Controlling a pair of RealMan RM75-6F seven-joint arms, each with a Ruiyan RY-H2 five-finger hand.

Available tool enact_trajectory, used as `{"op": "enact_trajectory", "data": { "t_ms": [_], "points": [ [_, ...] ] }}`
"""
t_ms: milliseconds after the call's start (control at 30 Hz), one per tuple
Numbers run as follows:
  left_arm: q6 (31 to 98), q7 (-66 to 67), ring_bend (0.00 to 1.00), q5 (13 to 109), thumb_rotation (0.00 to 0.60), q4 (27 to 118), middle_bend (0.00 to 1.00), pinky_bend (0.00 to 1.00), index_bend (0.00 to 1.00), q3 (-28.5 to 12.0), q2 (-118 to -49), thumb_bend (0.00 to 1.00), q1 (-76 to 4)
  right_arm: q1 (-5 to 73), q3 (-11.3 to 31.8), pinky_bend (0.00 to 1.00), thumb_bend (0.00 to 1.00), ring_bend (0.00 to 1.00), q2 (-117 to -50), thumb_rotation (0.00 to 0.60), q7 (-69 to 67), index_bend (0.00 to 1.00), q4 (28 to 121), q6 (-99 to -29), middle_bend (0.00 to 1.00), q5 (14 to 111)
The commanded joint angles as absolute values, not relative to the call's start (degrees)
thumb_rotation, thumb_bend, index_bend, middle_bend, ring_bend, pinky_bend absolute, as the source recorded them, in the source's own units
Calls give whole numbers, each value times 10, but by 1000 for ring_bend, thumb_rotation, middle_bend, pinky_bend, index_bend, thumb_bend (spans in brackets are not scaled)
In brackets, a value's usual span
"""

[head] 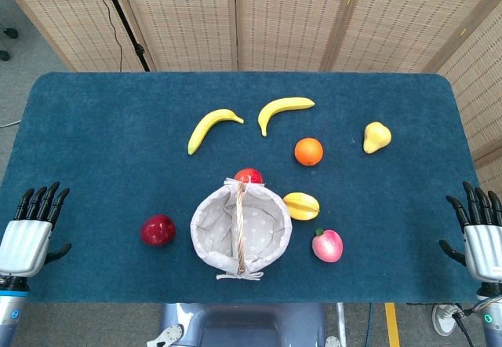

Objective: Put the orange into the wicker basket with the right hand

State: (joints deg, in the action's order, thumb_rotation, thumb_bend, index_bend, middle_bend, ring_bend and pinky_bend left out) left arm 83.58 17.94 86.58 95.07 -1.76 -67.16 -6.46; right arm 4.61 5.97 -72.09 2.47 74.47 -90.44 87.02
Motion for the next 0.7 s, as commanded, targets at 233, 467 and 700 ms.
{"op": "enact_trajectory", "data": {
  "t_ms": [233,467,700],
  "points": [
    [828,171,0,859,600,947,0,0,0,-15,-670,0,-66,49,58,0,88,0,-723,600,25,177,744,-898,14,872],
    [828,160,0,854,600,944,0,0,0,-14,-666,0,-64,63,56,23,88,9,-735,600,13,22,733,-889,18,885],
    [820,149,0,843,600,938,0,0,0,-19,-665,0,-68,94,52,133,88,41,-735,600,9,0,736,-869,18,917]
  ]
}}
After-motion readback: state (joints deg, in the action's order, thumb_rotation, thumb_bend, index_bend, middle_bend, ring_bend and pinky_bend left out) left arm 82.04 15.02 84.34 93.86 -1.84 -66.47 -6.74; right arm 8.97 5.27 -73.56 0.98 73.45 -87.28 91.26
